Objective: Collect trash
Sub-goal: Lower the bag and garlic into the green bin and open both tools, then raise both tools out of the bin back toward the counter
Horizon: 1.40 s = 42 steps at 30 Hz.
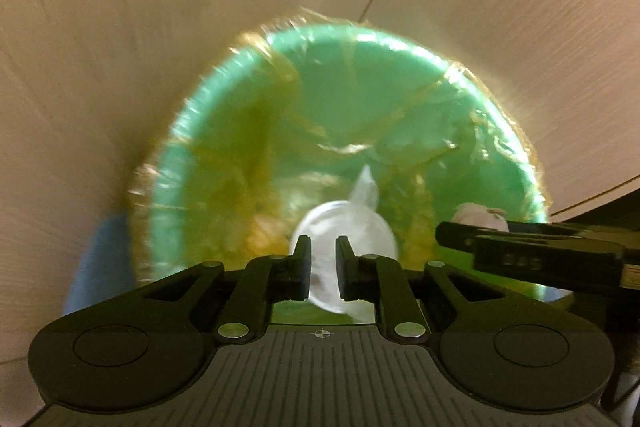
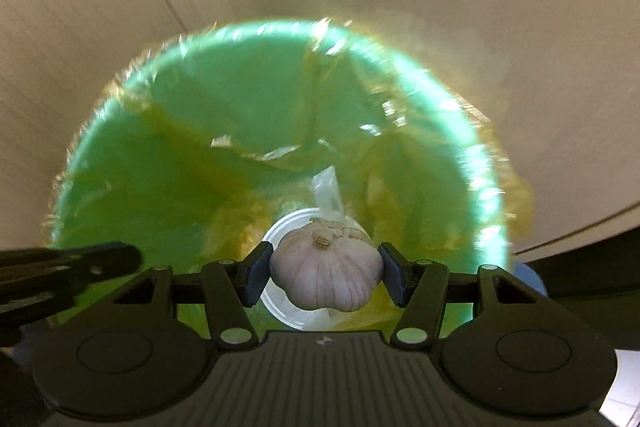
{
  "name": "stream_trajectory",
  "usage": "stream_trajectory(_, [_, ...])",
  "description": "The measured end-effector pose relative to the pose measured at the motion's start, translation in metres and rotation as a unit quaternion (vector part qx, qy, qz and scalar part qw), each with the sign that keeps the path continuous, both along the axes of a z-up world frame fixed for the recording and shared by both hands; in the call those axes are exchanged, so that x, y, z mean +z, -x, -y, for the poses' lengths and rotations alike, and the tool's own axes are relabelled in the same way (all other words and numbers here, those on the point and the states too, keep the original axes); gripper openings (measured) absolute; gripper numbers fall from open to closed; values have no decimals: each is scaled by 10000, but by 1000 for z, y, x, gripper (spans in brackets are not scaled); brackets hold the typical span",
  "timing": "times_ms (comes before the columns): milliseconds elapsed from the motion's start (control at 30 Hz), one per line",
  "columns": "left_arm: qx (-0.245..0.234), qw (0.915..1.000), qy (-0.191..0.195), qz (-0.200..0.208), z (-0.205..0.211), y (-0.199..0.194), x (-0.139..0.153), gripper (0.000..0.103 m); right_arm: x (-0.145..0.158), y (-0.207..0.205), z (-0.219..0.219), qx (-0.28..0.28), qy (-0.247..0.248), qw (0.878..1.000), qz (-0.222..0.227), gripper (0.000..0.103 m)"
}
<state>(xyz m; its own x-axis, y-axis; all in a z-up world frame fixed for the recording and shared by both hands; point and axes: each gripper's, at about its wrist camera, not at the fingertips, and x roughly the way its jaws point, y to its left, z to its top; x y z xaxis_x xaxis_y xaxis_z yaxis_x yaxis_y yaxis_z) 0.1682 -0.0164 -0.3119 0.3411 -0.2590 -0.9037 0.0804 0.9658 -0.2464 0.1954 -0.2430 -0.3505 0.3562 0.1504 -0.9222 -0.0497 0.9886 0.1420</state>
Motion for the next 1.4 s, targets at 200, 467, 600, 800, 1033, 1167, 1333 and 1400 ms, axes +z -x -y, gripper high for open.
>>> stream_trajectory(200, [-153, 9995, -198, 211, 6, 3, 15, 15, -11, -3, -13, 226, 205, 9995, -121, 58])
stream_trajectory(467, [-287, 9988, -182, 344, 14, 11, 26, 15, 8, -2, -8, 126, 174, 9997, 100, 59])
stream_trajectory(600, [-173, 9986, -174, 465, 9, 13, 36, 15, 23, 3, 7, -121, 90, 9996, 240, 59])
stream_trajectory(800, [10, 9974, -79, 717, 5, 20, 65, 15, 53, 19, 18, -250, 176, 9977, 602, 59])
stream_trajectory(1033, [-156, 9857, 238, 1662, 10, 32, 147, 15, 144, 45, 11, 143, 400, 9835, 1759, 59])
stream_trajectory(1167, [-165, 9761, 499, 2108, 8, 41, 198, 15, 209, 54, 7, 220, 459, 9646, 2587, 71])
stream_trajectory(1333, [-3, 9598, 752, 2704, -3, 51, 264, 15, 264, 49, -1, 321, -28, 9560, 2916, 71])
stream_trajectory(1400, [115, 9544, 899, 2843, -8, 58, 292, 15, 282, 45, -5, 308, -194, 9548, 2949, 71])
